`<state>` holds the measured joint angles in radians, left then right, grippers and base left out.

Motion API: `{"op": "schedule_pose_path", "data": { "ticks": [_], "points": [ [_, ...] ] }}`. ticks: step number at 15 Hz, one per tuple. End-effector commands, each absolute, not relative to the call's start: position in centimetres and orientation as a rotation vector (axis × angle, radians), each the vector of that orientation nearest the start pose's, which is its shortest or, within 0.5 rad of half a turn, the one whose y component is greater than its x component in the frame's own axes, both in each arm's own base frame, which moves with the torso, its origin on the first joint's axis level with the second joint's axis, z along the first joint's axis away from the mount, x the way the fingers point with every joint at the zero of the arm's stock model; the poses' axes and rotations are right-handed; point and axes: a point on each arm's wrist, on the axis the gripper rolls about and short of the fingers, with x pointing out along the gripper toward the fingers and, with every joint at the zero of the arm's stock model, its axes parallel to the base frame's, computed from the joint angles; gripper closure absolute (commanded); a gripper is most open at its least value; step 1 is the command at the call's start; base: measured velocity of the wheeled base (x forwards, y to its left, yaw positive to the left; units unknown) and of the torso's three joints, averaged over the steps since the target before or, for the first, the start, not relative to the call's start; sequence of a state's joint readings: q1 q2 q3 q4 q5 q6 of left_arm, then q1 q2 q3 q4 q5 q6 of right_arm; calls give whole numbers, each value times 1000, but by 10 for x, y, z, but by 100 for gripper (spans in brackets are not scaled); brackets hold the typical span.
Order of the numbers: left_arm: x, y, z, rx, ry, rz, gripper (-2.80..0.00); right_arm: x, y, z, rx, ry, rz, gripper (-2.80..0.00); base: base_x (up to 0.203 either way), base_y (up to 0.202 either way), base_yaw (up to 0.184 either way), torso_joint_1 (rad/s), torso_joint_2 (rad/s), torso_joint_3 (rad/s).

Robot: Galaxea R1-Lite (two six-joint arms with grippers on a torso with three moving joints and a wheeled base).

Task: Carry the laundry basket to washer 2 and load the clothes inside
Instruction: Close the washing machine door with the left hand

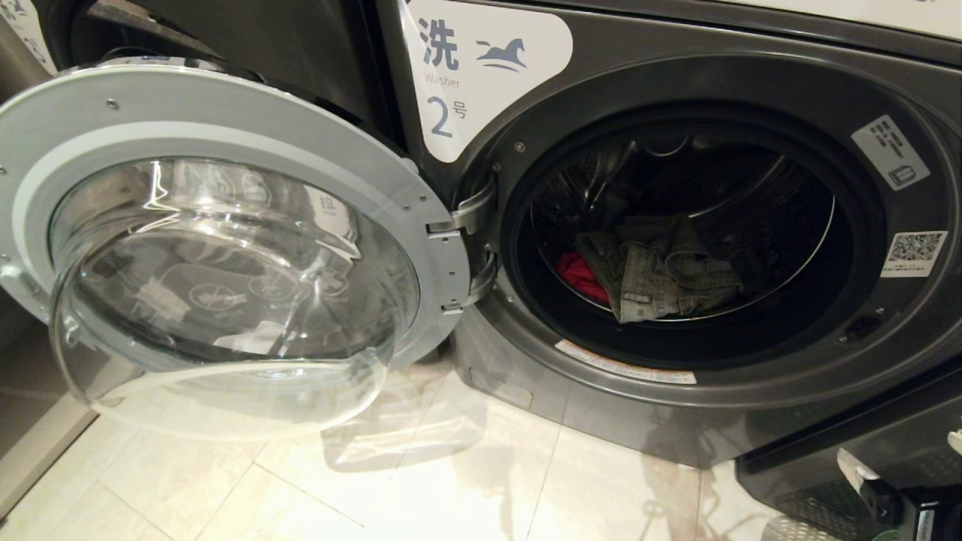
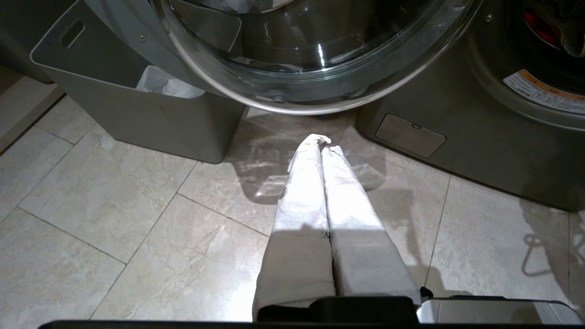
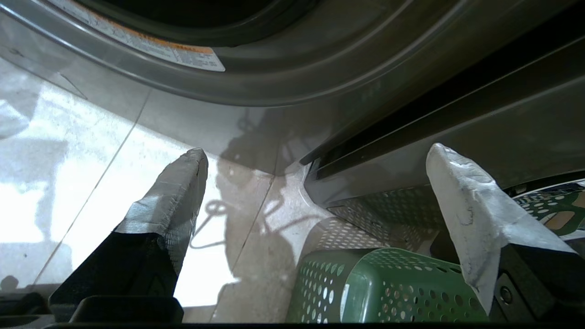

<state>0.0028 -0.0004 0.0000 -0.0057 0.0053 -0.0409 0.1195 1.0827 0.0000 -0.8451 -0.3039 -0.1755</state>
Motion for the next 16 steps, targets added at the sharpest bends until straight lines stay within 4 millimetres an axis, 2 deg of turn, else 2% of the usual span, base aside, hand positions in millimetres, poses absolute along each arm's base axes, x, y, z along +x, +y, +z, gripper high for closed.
{"op": "schedule_pose_path", "data": {
  "ticks": [1,7,8,13,16],
  "points": [
    [-23,0,76,-41,-6,9,0,103,5,125,-217,219,-173,-280,0,0,0,0,0,0],
    [-23,0,76,-41,-6,9,0,91,3,120,-160,262,-186,-280,0,0,0,0,0,0],
    [-23,0,76,-41,-6,9,0,90,2,120,-153,269,-188,0,0,0,0,0,0,0],
    [-23,0,76,-41,-6,9,0,80,1,119,-150,268,-193,0,0,0,0,0,0,0],
    [-23,0,76,-41,-6,9,0,66,0,112,-168,314,-156,0,0,0,0,0,0,0]
  ]
}}
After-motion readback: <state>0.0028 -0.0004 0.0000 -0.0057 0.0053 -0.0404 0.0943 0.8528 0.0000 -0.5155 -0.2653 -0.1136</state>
